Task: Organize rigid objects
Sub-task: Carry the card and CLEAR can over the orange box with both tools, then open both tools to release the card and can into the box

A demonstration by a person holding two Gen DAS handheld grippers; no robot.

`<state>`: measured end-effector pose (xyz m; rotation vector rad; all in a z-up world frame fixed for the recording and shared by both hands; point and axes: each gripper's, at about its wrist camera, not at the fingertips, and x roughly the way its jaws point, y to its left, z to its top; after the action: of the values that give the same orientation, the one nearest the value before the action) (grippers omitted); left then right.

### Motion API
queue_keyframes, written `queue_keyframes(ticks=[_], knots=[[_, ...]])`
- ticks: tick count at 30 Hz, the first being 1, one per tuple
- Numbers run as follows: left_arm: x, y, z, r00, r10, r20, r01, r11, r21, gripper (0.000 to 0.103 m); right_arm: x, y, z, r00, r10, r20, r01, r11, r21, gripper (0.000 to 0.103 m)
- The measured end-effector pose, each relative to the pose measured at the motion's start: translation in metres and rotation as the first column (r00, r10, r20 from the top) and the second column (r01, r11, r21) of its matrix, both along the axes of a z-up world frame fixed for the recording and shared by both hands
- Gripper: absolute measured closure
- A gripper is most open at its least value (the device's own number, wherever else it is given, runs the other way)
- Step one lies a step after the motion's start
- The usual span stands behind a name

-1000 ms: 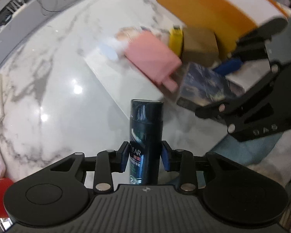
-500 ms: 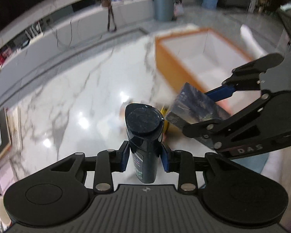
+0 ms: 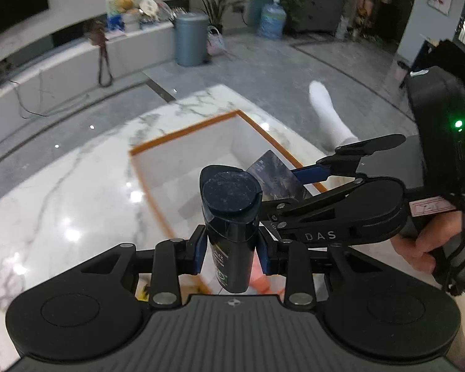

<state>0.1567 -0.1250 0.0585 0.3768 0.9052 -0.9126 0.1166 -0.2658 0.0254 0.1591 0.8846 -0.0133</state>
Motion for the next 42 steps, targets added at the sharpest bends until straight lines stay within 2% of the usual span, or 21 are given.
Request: queue_keyframes(ticks=[4, 8, 14, 18, 25, 31, 33, 34, 36, 40, 42], knots=[[0.019, -0.029, -0.032, 0.999, 0.002, -0.040, 0.001, 0.997, 0.074, 0.065, 0.014, -0.028, -0.025, 0.998, -0.055, -0.023, 0.057, 0.996, 0.064, 0.045], [0.036, -0.038, -0.057, 0.996, 0.013, -0.084, -0.001, 0.989, 0.149, 0.065, 0.030, -0.038, -0.051, 0.996, -0.073, -0.044, 0.078, 0.989, 0.123, 0.045], [0.053, -0.054, -0.087, 0.991, 0.029, -0.133, 0.009, 0.961, 0.276, 0.065, 0.054, -0.046, -0.080, 0.993, -0.085, -0.079, 0.099, 0.973, 0.206, 0.045], [0.055, -0.063, -0.103, 0.991, 0.029, -0.134, 0.019, 0.938, 0.346, 0.065, 0.062, -0.051, -0.090, 0.991, -0.101, -0.083, 0.118, 0.963, 0.243, 0.045], [0.065, -0.078, -0.114, 0.993, 0.027, -0.114, 0.016, 0.932, 0.361, 0.064, 0.069, -0.056, -0.103, 0.990, -0.114, -0.086, 0.134, 0.951, 0.278, 0.045], [0.060, -0.085, -0.119, 0.998, 0.001, -0.058, 0.022, 0.919, 0.395, 0.062, 0.082, -0.055, -0.118, 0.983, -0.122, -0.137, 0.159, 0.939, 0.304, 0.045], [0.057, -0.084, -0.119, 0.999, -0.022, -0.037, 0.035, 0.914, 0.403, 0.053, 0.086, -0.053, -0.123, 0.980, -0.121, -0.158, 0.164, 0.939, 0.302, 0.045], [0.056, -0.084, -0.119, 0.999, -0.031, -0.034, 0.042, 0.917, 0.398, 0.050, 0.087, -0.052, -0.124, 0.979, -0.121, -0.164, 0.166, 0.940, 0.297, 0.045], [0.057, -0.079, -0.114, 0.997, -0.036, -0.061, 0.056, 0.929, 0.365, 0.039, 0.090, -0.050, -0.126, 0.978, -0.119, -0.173, 0.167, 0.941, 0.294, 0.045], [0.059, -0.062, -0.097, 0.998, -0.018, -0.064, 0.037, 0.952, 0.304, 0.039, 0.093, -0.045, -0.129, 0.977, -0.105, -0.188, 0.156, 0.947, 0.282, 0.045], [0.061, -0.050, -0.086, 0.997, -0.012, -0.072, 0.029, 0.968, 0.249, 0.039, 0.095, -0.044, -0.130, 0.973, -0.105, -0.204, 0.157, 0.953, 0.258, 0.045]])
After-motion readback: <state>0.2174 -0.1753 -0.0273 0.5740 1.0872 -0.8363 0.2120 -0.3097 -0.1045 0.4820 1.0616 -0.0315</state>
